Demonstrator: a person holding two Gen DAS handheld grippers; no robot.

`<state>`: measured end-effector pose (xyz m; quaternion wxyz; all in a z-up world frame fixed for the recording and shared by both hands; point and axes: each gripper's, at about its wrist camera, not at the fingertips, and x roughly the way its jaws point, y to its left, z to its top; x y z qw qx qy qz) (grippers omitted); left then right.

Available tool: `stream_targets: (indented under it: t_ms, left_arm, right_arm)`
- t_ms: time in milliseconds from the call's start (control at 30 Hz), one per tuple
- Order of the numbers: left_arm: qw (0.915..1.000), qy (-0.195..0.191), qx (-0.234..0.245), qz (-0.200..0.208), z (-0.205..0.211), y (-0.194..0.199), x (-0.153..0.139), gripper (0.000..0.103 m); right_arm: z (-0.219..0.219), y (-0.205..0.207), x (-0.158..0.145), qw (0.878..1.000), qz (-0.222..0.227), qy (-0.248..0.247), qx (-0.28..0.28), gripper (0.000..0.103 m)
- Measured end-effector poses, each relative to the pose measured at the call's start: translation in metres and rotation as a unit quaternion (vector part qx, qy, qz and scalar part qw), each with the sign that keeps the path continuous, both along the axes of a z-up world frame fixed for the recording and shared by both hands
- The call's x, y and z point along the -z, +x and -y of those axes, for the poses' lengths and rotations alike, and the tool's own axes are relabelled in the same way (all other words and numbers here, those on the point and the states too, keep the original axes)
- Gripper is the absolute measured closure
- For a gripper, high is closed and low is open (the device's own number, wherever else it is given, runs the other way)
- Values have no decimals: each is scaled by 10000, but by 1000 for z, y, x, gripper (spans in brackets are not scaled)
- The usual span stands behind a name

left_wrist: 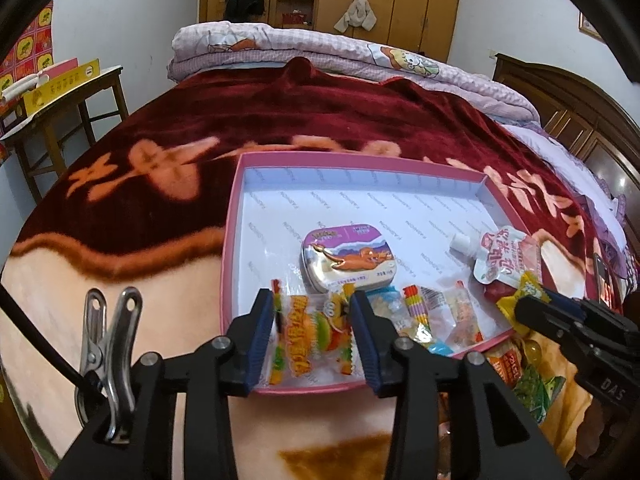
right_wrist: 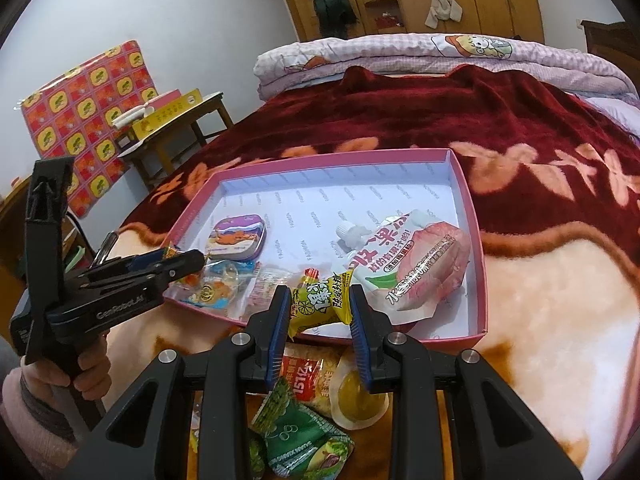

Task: Organize snacks
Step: 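Open the left tool to drop the candy stick in the box while the right tool releases the yellow packet, then move the left tool to the brown chocolate ball while the right tool reaches the green snack packet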

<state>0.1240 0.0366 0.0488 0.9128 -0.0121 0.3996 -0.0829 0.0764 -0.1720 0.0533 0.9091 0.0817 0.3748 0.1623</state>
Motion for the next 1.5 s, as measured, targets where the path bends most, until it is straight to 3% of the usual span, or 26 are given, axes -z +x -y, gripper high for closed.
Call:
stream_targets:
  t_ms: [367,633,1500]
  left_arm:
    - [10000,28,63,28,4,-8,-4,56]
    - [9999,-142,77,21,3,-16,-12,46]
    - [9993,-310,176,-131,6,-54,-18,45]
  right_arm:
    - [1,6,5,9999,-73,116,24,70]
    - [3,-5,-7,9998,173,95,89,53]
    - [11,-42,-14,9995,133,269,69,52]
